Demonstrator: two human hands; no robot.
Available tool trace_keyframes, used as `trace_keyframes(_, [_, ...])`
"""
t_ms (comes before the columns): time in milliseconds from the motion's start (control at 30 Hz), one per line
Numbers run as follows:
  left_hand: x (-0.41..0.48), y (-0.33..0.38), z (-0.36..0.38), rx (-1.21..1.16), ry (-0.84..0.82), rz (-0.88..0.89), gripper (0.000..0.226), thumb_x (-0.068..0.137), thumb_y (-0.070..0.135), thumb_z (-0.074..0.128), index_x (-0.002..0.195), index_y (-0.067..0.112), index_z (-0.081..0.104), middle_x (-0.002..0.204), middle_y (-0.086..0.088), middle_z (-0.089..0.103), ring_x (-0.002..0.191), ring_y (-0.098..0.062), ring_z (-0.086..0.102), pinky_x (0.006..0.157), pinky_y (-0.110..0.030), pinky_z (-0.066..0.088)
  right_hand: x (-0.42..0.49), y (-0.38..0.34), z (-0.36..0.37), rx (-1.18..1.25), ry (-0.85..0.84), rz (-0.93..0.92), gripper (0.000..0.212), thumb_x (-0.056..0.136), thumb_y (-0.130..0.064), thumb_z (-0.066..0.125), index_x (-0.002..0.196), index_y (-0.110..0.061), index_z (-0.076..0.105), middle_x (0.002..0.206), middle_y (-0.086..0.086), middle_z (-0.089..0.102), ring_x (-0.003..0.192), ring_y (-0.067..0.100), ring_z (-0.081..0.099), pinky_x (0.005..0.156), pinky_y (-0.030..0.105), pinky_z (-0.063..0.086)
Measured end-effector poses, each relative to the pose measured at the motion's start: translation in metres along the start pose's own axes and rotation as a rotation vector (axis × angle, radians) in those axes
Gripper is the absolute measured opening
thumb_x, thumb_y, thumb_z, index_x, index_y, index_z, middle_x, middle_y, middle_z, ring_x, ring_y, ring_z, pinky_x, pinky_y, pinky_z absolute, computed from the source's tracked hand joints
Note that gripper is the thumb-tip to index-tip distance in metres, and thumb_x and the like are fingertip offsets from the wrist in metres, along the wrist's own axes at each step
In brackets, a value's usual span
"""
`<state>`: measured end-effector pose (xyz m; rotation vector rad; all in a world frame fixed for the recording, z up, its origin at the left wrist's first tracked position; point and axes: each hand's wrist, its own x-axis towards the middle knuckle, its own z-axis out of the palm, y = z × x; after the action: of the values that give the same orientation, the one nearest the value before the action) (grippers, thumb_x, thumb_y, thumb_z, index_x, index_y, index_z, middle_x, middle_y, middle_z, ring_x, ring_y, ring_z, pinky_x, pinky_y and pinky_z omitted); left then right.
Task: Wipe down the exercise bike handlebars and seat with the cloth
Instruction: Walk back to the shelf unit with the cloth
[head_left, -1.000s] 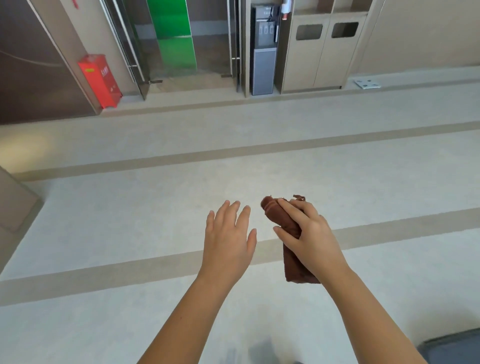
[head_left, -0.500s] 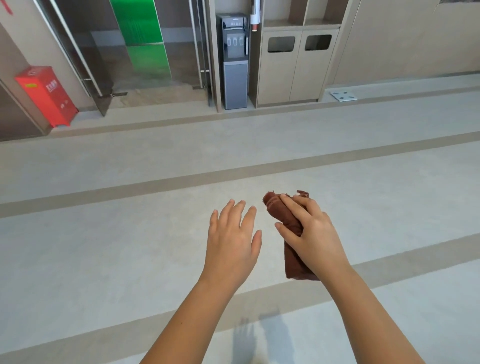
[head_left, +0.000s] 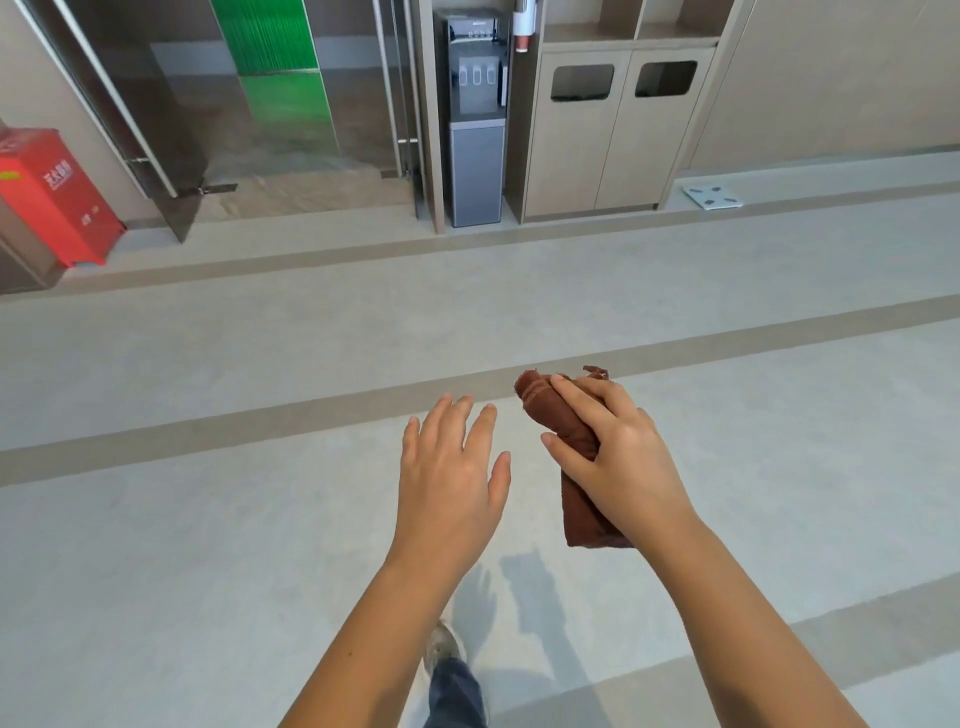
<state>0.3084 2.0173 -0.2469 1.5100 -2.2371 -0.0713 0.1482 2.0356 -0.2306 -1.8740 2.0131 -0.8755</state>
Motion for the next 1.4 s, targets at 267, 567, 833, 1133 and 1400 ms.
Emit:
trace_keyframes(267, [0.189, -0.079, 0.02, -0.034, -0.052, -0.008, 0.041, 0.093, 0.026, 0.047, 0.131, 0.01, 0.05, 0.139, -0.011, 0.045, 0.133, -0.03, 0.034, 0.109, -0.047, 0.021, 0.195, -0.015, 0.043, 0.027, 0.022, 0.006, 0.054, 0.084, -0.034, 0.061, 0.134, -0.038, 0.041, 0.139, -0.005, 0.041, 0.114, 0.029, 0.046, 0.092, 0.037, 0.043])
trace_keyframes(567, [0.361, -0.113, 0.092, -0.002, 0.046, 0.109, 0.038, 0.081, 0.026, 0.054, 0.112, 0.006, 0.064, 0.116, -0.015, 0.062, 0.113, -0.035, 0.056, 0.091, -0.055, 0.041, 0.377, 0.039, 0.063, 0.032, 0.066, 0.053, 0.052, 0.085, -0.035, 0.059, 0.134, -0.04, 0.041, 0.139, -0.007, 0.04, 0.118, 0.028, 0.044, 0.096, 0.035, 0.04])
trace_keyframes(833, [0.562, -0.095, 0.145, 0.039, -0.01, 0.111, 0.038, 0.079, 0.022, 0.067, 0.113, 0.006, 0.063, 0.116, -0.016, 0.062, 0.112, -0.037, 0.056, 0.09, -0.058, 0.041, 0.571, 0.109, 0.049, -0.002, 0.11, 0.032, 0.052, 0.085, -0.033, 0.06, 0.134, -0.035, 0.043, 0.138, -0.002, 0.042, 0.11, 0.032, 0.046, 0.087, 0.037, 0.041])
trace_keyframes(1133, [0.739, -0.123, 0.193, 0.0, -0.045, -0.009, 0.041, 0.092, 0.029, 0.048, 0.129, 0.011, 0.052, 0.137, -0.012, 0.048, 0.131, -0.032, 0.038, 0.107, -0.051, 0.023, 0.752, 0.148, 0.06, -0.027, 0.072, -0.018, 0.052, 0.084, -0.03, 0.063, 0.133, -0.032, 0.045, 0.136, 0.0, 0.045, 0.106, 0.034, 0.05, 0.087, 0.04, 0.044])
trace_keyframes(1400, [0.903, -0.208, 0.25, 0.043, -0.015, -0.006, 0.04, 0.085, 0.035, 0.051, 0.114, 0.01, 0.063, 0.12, -0.014, 0.062, 0.112, -0.036, 0.056, 0.094, -0.055, 0.034, 0.934, 0.155, 0.117, -0.045, 0.051, -0.044, 0.053, 0.085, -0.032, 0.061, 0.134, -0.035, 0.042, 0.137, -0.002, 0.044, 0.105, 0.032, 0.049, 0.086, 0.038, 0.043])
